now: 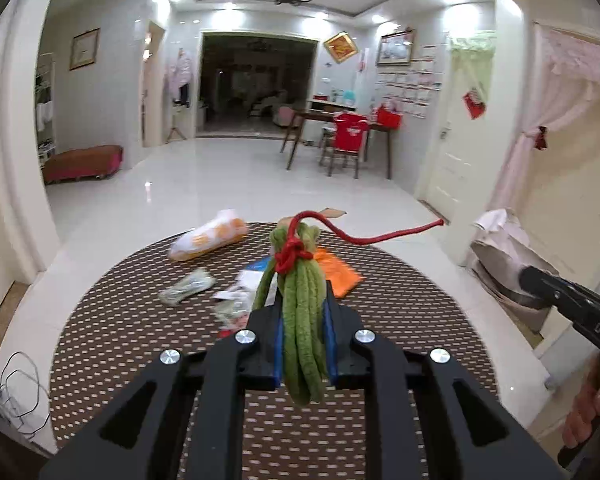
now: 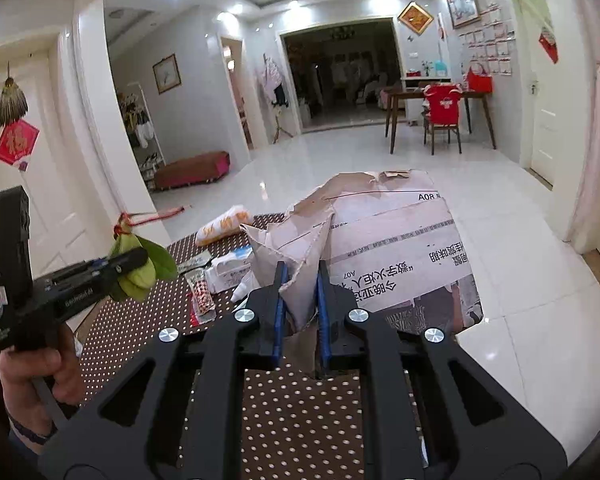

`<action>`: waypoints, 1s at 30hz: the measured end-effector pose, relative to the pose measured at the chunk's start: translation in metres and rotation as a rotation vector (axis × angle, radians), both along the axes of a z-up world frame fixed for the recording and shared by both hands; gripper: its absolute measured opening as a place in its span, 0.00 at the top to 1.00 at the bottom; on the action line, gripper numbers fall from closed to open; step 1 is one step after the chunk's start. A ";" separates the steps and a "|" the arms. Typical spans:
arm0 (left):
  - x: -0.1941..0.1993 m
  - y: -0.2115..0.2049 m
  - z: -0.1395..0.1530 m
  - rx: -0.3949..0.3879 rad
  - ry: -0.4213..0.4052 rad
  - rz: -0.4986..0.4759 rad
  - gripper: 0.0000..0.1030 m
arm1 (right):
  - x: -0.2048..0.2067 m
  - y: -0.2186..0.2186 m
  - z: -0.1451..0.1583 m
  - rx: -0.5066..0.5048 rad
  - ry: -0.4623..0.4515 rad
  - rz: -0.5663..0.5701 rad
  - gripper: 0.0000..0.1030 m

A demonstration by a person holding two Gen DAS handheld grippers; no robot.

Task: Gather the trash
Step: 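Carry the bananas and white paper over the blue bin and release them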

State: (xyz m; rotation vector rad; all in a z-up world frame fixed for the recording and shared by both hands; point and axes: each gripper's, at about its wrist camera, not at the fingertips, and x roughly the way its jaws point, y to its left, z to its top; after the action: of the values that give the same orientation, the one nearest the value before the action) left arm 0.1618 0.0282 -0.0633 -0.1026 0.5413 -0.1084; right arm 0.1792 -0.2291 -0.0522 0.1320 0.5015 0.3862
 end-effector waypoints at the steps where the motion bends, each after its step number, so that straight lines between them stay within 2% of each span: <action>1: 0.000 -0.007 0.001 -0.003 -0.002 -0.014 0.85 | -0.002 -0.006 0.002 0.004 -0.003 -0.006 0.87; 9: -0.003 -0.071 0.005 -0.044 -0.015 -0.132 0.85 | -0.015 -0.052 0.018 0.018 -0.032 -0.077 0.87; 17: 0.005 -0.143 -0.009 -0.049 0.024 -0.268 0.85 | -0.024 -0.104 0.015 0.047 -0.017 -0.174 0.87; 23: 0.019 -0.195 -0.033 -0.028 0.090 -0.357 0.85 | -0.023 -0.158 -0.013 0.072 0.057 -0.276 0.86; 30: 0.039 -0.269 -0.082 0.037 0.200 -0.440 0.84 | -0.016 -0.214 -0.066 0.144 0.192 -0.358 0.86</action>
State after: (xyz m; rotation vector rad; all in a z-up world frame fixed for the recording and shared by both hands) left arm 0.2010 -0.2408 -0.1456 0.0442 0.7599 -0.5213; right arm 0.1634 -0.4428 -0.1183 0.3947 0.6267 0.0579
